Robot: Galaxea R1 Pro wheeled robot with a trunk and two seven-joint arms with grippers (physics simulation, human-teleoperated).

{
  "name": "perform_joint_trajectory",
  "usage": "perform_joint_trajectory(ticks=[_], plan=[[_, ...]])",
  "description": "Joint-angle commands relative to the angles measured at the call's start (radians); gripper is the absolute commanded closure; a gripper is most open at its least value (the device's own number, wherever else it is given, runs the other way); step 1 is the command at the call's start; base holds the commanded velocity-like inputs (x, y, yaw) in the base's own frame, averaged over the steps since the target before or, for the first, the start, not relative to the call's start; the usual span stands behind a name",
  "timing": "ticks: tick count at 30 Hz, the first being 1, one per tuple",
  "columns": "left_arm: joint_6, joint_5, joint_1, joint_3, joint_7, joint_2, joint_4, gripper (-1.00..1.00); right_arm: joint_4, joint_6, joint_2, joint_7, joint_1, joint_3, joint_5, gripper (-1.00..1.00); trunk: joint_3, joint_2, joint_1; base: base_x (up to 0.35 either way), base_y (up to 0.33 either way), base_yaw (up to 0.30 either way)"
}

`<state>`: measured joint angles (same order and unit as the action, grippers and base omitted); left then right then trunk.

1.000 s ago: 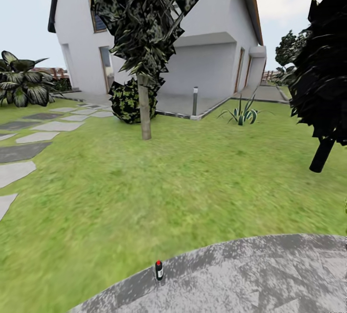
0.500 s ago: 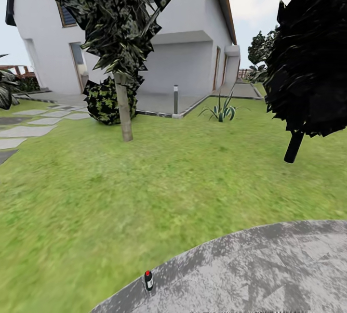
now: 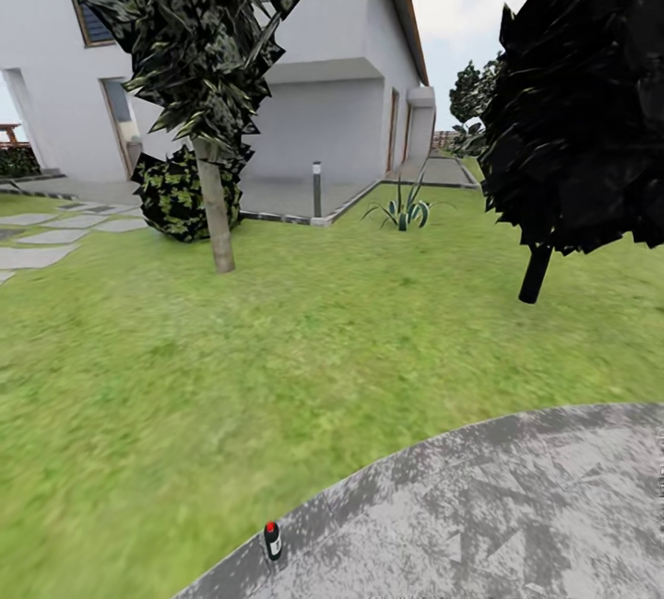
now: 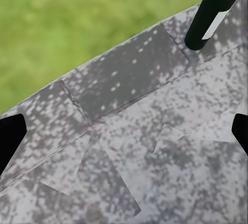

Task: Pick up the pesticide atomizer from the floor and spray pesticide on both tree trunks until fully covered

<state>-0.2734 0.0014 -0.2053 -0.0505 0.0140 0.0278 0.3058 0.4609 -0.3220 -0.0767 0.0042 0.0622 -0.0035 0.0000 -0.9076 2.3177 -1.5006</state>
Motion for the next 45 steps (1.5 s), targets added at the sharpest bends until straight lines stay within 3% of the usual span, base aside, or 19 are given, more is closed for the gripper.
perform_joint_trajectory(ticks=[1, 12, 40, 45], plan=[[-0.003, 0.000, 0.000, -0.001, 0.001, 0.000, -0.001, -1.00, -0.001, -0.003, 0.000, 0.000, 0.001, 0.000, 0.000, -1.00, -0.001, 0.000, 0.000, 0.000, 0.225, -0.284], [-0.095, -0.002, 0.000, -0.002, 0.000, 0.001, 0.003, -1.00, 0.003, -0.003, 0.006, 0.000, 0.001, 0.002, -0.005, -1.00, -0.001, 0.000, 0.000, -0.011, 0.296, -0.298], [-0.097, -0.003, -0.003, -0.001, -0.002, 0.001, 0.009, -1.00, 0.002, -0.003, 0.003, -0.001, 0.001, -0.004, -0.005, -1.00, -0.001, 0.000, 0.000, -0.130, 0.304, -0.300], [-0.071, -0.005, -0.044, 0.001, -0.003, 0.001, 0.021, -1.00, 0.004, -0.003, 0.000, -0.002, 0.001, -0.011, -0.005, -1.00, -0.001, 0.000, 0.000, -0.077, 0.163, -0.300]])
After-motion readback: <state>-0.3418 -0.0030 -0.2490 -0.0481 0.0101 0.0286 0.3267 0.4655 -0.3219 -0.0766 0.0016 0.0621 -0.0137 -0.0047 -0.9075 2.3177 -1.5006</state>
